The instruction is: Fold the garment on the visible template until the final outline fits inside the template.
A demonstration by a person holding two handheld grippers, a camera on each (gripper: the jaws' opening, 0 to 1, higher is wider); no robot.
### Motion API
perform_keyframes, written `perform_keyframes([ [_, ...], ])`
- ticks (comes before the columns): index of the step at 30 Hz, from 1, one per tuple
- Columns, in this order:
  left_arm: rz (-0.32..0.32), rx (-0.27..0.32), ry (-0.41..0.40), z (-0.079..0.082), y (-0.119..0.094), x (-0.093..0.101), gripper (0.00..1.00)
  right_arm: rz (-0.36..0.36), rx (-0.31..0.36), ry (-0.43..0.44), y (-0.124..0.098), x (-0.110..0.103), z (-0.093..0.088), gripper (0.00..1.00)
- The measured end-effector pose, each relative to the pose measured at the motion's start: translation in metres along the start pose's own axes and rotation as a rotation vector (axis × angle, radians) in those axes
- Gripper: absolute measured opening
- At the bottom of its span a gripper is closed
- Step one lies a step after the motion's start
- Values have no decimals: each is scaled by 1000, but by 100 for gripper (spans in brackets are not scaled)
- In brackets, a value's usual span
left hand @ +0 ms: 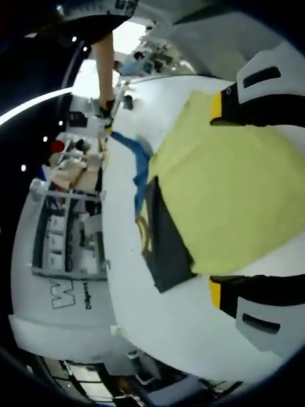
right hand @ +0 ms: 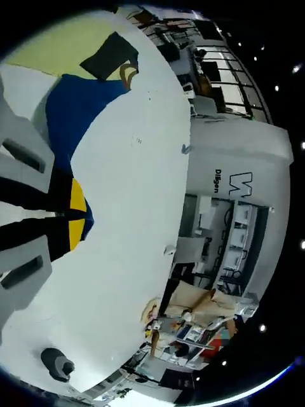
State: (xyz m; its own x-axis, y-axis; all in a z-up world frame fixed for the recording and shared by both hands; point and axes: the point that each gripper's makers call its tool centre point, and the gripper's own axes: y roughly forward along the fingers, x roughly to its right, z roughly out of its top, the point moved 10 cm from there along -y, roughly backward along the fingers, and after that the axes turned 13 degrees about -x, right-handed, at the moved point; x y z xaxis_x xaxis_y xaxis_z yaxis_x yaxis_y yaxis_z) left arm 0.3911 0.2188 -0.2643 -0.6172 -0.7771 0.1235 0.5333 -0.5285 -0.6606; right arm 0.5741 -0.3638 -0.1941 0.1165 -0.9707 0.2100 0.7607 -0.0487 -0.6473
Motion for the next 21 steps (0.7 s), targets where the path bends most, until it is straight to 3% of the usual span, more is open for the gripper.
perform_keyframes([
  [5, -8, -12, 19, 1, -1, 2, 91, 41, 137, -92, -12, -37, 50, 0],
  [9, -1, -9, 9, -1, -2, 3, 89, 136, 240, -106, -23, -73, 86, 0],
  [17, 3, -7, 6, -3, -6, 5, 90, 211, 316, -119, -33, -113, 115, 0],
  [18, 4, -3, 4, -3, -7, 5, 91, 269, 362, -121, -44, -142, 130, 0],
  [21, 23, 9, -4, -5, -9, 2, 91, 309, 380, -146, -46, -164, 140, 0],
])
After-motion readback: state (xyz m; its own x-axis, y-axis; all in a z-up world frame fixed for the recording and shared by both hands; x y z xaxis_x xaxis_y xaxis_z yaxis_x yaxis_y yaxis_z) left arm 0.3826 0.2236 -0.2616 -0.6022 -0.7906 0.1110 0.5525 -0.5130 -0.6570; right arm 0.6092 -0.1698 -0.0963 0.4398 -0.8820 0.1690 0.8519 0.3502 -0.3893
